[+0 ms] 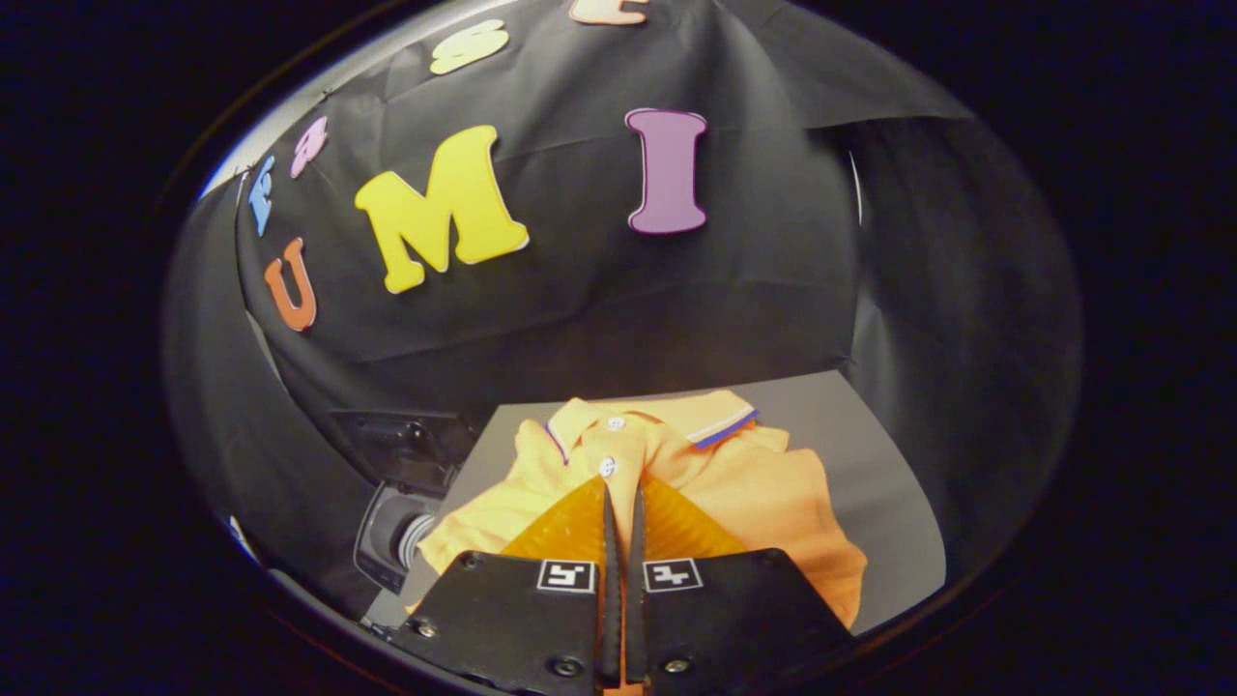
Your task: Put the clothes into the washing machine and then close the washing machine lid.
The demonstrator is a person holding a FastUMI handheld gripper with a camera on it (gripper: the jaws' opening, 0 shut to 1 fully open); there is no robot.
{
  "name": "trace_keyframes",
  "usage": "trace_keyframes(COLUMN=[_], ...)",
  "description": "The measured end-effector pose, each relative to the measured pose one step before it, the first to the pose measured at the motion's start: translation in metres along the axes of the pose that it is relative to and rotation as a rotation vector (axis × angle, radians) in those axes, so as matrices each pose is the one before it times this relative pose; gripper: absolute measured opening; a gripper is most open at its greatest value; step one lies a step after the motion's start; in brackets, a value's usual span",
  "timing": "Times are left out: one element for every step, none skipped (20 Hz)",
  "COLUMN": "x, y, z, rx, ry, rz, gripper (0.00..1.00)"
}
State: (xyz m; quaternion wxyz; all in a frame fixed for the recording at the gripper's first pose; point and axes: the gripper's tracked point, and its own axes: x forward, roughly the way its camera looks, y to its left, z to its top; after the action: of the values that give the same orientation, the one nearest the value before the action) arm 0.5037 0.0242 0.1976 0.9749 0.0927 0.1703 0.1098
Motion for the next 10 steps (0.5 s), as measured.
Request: trace_keyframes(x=[-0.00702, -0.00699, -0.00777, -0.00834, -0.00624, -0.00768, -0.00559, -0.00775, -0.00623, -0.00435], y=[0.00601, 0.00851, 0.00822, 0.00811, 0.00969, 0.01042, 0.0111, 0.01158, 0.01171, 0.00932], z=[0.00529, 0.0059, 0.0071, 0.0053, 0.00698, 0.00646, 0.00713, 0.00557, 0.00683, 0.00542], rx=[-0.00207, -0.00407, 0.00339, -0.0021, -0.0016, 0.0002, -0.00561, -0.00541, -0.00501, -0.01092], ry=[-0.01837, -0.00937, -0.02012, -0.0144, -0.01313, -0.01859, -0.01115, -0.01077, -0.01558, -0.00912], rz=[0.00468, 0.00895, 0.00457, 0.00693, 0.00631, 0.00584, 0.00766, 0.00702, 0.00321, -0.00216], gripper=[0.05, 0.05, 0.05, 0.05, 0.05, 0.05, 0.05, 0.05, 0.05, 0.05])
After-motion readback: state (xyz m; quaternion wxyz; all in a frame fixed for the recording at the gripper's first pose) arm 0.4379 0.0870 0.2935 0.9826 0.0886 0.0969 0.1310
